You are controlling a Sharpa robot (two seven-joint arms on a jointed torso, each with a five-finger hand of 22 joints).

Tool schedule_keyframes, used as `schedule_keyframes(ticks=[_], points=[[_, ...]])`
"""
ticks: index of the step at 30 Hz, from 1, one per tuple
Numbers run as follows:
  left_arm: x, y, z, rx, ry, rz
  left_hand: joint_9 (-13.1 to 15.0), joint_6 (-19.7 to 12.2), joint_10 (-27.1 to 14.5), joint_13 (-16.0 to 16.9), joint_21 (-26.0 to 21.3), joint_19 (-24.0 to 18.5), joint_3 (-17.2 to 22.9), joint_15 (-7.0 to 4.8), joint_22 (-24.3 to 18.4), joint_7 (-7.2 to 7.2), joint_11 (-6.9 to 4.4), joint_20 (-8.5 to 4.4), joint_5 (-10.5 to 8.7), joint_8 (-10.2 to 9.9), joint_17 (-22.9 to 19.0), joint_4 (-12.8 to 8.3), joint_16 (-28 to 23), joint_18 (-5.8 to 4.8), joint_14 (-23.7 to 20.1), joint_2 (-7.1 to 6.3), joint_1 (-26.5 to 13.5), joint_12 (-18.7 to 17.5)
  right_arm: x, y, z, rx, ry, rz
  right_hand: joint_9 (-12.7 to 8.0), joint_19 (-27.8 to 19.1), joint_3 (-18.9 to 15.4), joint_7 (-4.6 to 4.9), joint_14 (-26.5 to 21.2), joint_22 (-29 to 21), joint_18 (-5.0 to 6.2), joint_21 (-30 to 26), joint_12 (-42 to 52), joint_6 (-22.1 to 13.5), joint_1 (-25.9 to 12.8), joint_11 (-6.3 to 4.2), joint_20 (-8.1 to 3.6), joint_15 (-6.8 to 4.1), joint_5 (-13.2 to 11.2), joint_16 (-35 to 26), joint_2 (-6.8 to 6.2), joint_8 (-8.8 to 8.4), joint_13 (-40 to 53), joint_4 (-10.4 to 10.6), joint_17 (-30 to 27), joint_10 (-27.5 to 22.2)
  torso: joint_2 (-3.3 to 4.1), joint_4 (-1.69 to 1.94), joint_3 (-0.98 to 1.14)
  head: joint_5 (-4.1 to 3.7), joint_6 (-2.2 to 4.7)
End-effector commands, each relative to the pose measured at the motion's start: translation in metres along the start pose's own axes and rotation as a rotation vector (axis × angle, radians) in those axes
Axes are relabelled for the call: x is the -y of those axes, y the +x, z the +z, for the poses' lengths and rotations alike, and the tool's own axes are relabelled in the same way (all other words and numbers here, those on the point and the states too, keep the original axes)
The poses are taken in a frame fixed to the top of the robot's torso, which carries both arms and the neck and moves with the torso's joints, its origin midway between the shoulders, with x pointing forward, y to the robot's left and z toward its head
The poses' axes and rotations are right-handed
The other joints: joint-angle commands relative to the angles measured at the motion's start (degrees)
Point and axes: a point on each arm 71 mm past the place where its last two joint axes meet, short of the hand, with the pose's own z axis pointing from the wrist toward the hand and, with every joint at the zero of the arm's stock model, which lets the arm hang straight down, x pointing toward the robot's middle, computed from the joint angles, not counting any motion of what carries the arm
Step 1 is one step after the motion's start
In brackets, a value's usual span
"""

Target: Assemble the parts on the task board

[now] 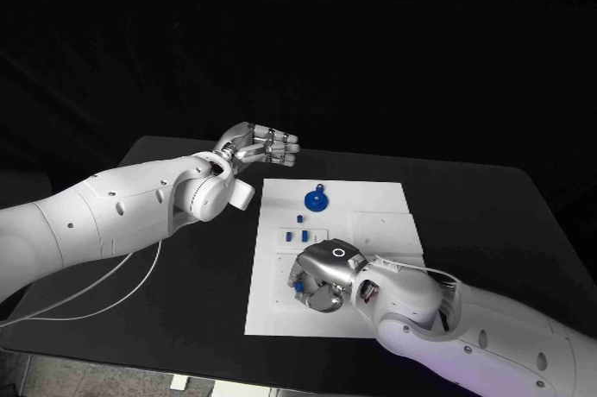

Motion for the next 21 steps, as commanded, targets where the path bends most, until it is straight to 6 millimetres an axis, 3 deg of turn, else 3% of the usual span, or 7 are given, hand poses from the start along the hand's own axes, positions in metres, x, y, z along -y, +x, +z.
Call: schedule_keyframes(ticks=[1,6,7,17,21], points=[[0.001,0.003,0.001,-0.016,0.009,-0.013,-0.02,-0.18,-0.25,-0.04,0.39,-0.17,0.03,-0.09,-0.06,-0.02,0.03,0.17,0.13,0.20,0.04,-0.40,-0.12,-0.08,-0.46,0.63,-0.16,-0.13,-0.002,0.004,-0.001,-0.019,-0.019,0.031,-0.09,-0.28,-1.18,0.11,-0.26,0.92,0.29,-2.25,0.12,-1.05,0.14,0.73,0.64,0.71,0.12,-0.21,-1.18,0.01,-0.11,0.35,-0.32,-2.41,0.02,-0.02,-0.01,0.01,-0.12],[0.001,0.003,0.001,-0.020,0.009,-0.014,-0.02,-0.18,-0.25,-0.04,0.39,-0.17,0.03,-0.09,-0.06,-0.02,0.03,0.17,0.13,0.20,0.04,-0.40,-0.12,-0.08,-0.46,0.63,-0.16,-0.13,-0.002,0.002,-0.001,0.009,-0.022,0.050,-0.15,-0.22,-3.05,0.15,-0.37,-0.66,1.35,-6.39,0.13,-2.94,1.29,1.52,1.43,1.28,-0.16,-0.95,-1.86,0.02,-0.13,1.03,-1.23,-5.40,0.00,-0.02,0.02,-0.04,-0.23],[0.001,0.003,0.001,-0.020,0.009,-0.014,-0.02,-0.18,-0.25,-0.04,0.39,-0.17,0.03,-0.09,-0.06,-0.02,0.03,0.17,0.13,0.20,0.04,-0.40,-0.12,-0.08,-0.46,0.63,-0.16,-0.13,-0.002,0.002,-0.001,0.013,-0.022,0.053,-0.15,-0.09,-3.52,0.14,-0.36,-0.87,1.46,-6.85,0.13,-3.04,1.51,1.61,1.53,1.34,-0.17,-1.02,-1.90,0.02,-0.14,1.19,-1.38,-5.76,0.00,0.00,0.03,-0.04,0.01],[0.001,0.003,0.000,-0.020,0.008,-0.014,-0.02,-0.18,-0.25,-0.04,0.39,-0.17,0.03,-0.09,-0.06,-0.02,0.03,0.17,0.13,0.20,0.04,-0.40,-0.12,-0.08,-0.46,0.63,-0.16,-0.13,-0.001,-0.004,-0.003,0.085,-0.027,0.083,-0.16,0.77,-5.22,0.20,-0.17,-1.21,1.68,-8.05,0.12,-3.20,2.14,1.81,1.68,1.46,-0.46,-0.94,-2.13,0.01,-0.13,2.16,-1.91,-6.70,0.03,-0.06,0.02,-0.11,0.07],[0.001,0.002,0.000,-0.020,0.008,-0.014,-0.02,-0.18,-0.25,-0.04,0.39,-0.17,0.03,-0.09,-0.06,-0.02,0.03,0.17,0.13,0.20,0.04,-0.40,-0.12,-0.08,-0.46,0.63,-0.16,-0.13,-0.001,-0.009,-0.006,0.146,-0.035,0.120,-0.19,1.29,-8.37,-0.33,0.08,-1.39,1.94,-8.57,0.15,-5.05,2.95,2.15,1.97,1.72,-0.37,-0.89,-2.55,0.05,-0.11,3.47,-2.13,-8.21,0.02,-0.01,0.05,-0.30,-0.01]])
